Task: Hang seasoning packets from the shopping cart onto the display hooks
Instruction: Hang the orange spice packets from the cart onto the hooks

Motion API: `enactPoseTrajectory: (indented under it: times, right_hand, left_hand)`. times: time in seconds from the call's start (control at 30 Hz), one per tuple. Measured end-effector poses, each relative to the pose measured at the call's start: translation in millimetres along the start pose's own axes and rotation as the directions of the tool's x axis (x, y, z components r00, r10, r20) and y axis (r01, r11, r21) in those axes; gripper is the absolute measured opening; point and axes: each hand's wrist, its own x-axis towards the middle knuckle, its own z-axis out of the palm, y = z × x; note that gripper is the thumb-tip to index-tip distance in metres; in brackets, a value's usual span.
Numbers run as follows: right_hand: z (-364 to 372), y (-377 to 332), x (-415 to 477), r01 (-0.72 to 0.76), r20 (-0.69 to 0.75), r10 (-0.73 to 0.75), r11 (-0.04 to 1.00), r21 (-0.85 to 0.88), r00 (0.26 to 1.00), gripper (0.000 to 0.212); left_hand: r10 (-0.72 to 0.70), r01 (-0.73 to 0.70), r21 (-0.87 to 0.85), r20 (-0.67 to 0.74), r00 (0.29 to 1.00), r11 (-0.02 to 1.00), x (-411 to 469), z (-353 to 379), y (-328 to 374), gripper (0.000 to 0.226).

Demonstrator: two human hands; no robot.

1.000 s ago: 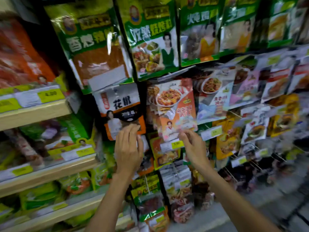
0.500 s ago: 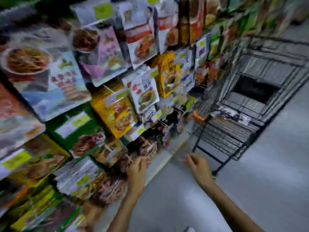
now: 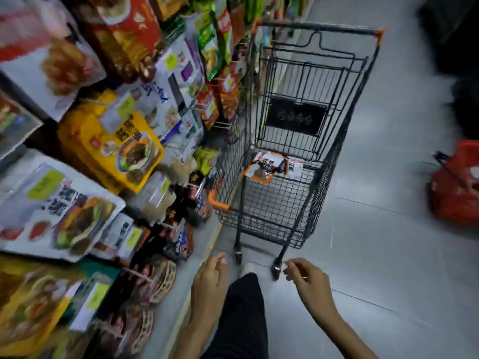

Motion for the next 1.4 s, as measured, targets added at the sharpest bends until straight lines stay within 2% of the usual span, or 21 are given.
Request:
enactPoseTrajectory:
  times: [0.3, 0.4, 0.63, 0.77, 0.87, 0.97, 1.07, 1.2, 1.27, 1.33, 1.4]
  right_hand:
    - [-10.6, -46.1, 162.6, -0.135, -0.201, 0.156, 0.984, 0.112, 0.967, 0.014]
    - [-12.5, -54.0, 223.6, -0.159, -0.218, 0.186, 0.978, 0.133, 0.958, 0.014]
    - [-1.9, -37.9, 384.3, -0.23, -0.259, 0.312, 0.925, 0.302, 0.914, 0.018]
    - [15.6, 2.2, 467.5, -0.351, -0.232, 0.475, 0.835, 0.424, 0.849, 0.018]
    - [36.3, 40.4, 516.4, -0.432, -0.169, 0.556, 0.774, 0.463, 0.814, 0.022]
    - [57.5, 72.9, 553.7, -0.479, -0.071, 0.625, 0.661, 0.578, 0.777, 0.021]
    - [74.7, 93.9, 586.0, -0.491, 0.008, 0.682, 0.517, 0.701, 0.731, 0.018]
    - [93.6, 108.2, 614.0, -0.48, 0.003, 0.749, 0.421, 0.77, 0.662, 0.017]
    - [97.6, 108.2, 621.3, -0.461, -0.004, 0.791, 0.361, 0.811, 0.612, 0.015]
    - [99.6, 108.8, 625.5, -0.436, -0.013, 0.834, 0.302, 0.848, 0.551, 0.022]
    - [101.2, 113.0, 627.6, -0.404, -0.014, 0.851, 0.263, 0.876, 0.524, 0.014]
  left_hand:
    - [0.131, -0.142, 0.024, 0.255, 0.958, 0.99, 208.6, 45.6, 78.0, 0.033]
    - [0.164, -0.165, -0.022, 0.274, 0.948, 0.986, 275.2, 68.9, 98.5, 0.026]
    - [0.088, -0.094, 0.015, 0.252, 0.964, 0.995, 411.1, 147.0, 101.3, 0.028]
    - [-0.021, -0.007, 0.1, 0.273, 0.962, 0.995, 471.2, 199.2, 65.7, 0.024]
    - [-0.115, 0.079, 0.174, 0.207, 0.972, 0.982, 504.4, 236.6, 33.0, 0.029]
    - [-0.113, 0.073, 0.209, 0.189, 0.975, 0.975, 529.2, 272.4, 3.2, 0.028]
    - [-0.095, 0.037, 0.271, 0.207, 0.974, 0.962, 552.4, 304.1, -18.4, 0.039]
    - [-0.123, 0.035, 0.388, 0.204, 0.971, 0.921, 572.0, 331.8, -39.0, 0.064]
    - [-0.094, 0.022, 0.364, 0.181, 0.979, 0.931, 576.6, 339.7, -43.4, 0.068]
    - [-0.091, 0.025, 0.388, 0.152, 0.984, 0.921, 578.1, 343.9, -43.3, 0.071]
    - [-0.106, 0.041, 0.418, 0.133, 0.985, 0.908, 579.0, 345.4, -41.3, 0.072]
